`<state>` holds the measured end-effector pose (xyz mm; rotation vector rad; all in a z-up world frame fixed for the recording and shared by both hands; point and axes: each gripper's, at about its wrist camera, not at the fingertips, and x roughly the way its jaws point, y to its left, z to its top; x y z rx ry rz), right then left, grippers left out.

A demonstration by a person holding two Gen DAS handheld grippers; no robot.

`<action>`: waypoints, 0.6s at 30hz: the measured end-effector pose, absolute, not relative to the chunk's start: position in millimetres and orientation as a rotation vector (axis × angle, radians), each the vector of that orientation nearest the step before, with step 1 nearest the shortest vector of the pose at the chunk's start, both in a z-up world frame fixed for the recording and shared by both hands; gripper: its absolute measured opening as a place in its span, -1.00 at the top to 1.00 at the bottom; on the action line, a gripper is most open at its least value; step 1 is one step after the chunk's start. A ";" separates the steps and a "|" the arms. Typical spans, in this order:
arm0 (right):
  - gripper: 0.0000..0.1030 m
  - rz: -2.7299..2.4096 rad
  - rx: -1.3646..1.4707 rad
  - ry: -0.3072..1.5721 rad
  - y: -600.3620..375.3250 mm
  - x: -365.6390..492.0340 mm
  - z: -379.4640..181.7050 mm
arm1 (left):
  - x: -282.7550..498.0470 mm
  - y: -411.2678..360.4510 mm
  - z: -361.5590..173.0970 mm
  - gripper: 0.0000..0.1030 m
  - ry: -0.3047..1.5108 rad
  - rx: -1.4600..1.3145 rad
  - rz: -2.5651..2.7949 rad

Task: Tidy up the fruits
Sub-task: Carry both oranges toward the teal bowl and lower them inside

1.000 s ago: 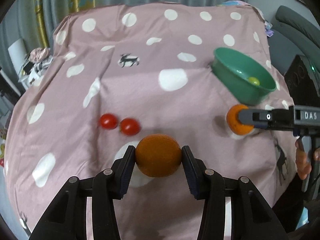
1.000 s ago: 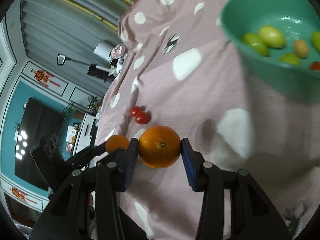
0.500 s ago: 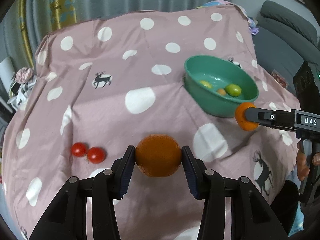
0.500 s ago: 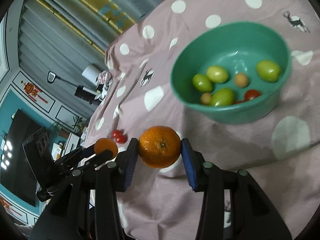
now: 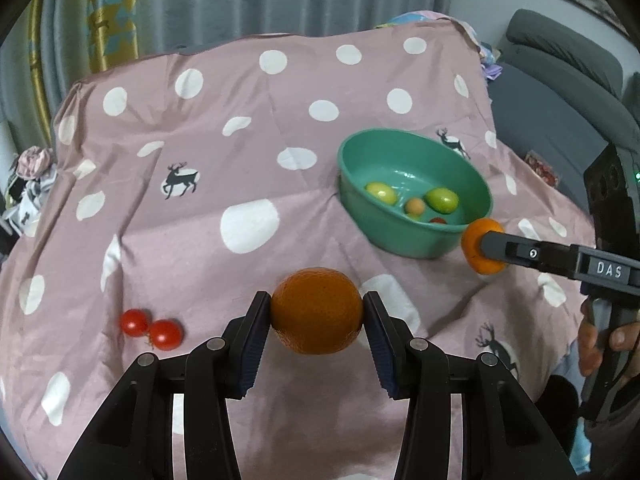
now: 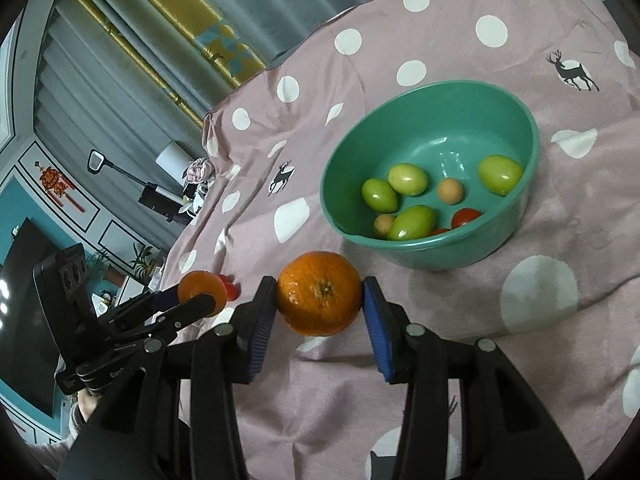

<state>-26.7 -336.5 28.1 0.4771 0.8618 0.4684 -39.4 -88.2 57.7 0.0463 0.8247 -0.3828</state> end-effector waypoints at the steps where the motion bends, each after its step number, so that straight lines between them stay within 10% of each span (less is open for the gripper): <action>1: 0.15 0.467 0.478 0.858 -338.0 -27.5 28.3 | -39.7 -89.3 58.5 0.08 0.824 0.040 -0.389; 18: 0.15 0.346 0.405 0.763 -364.8 -33.9 48.0 | -21.3 -131.1 103.8 0.07 0.722 0.042 -0.467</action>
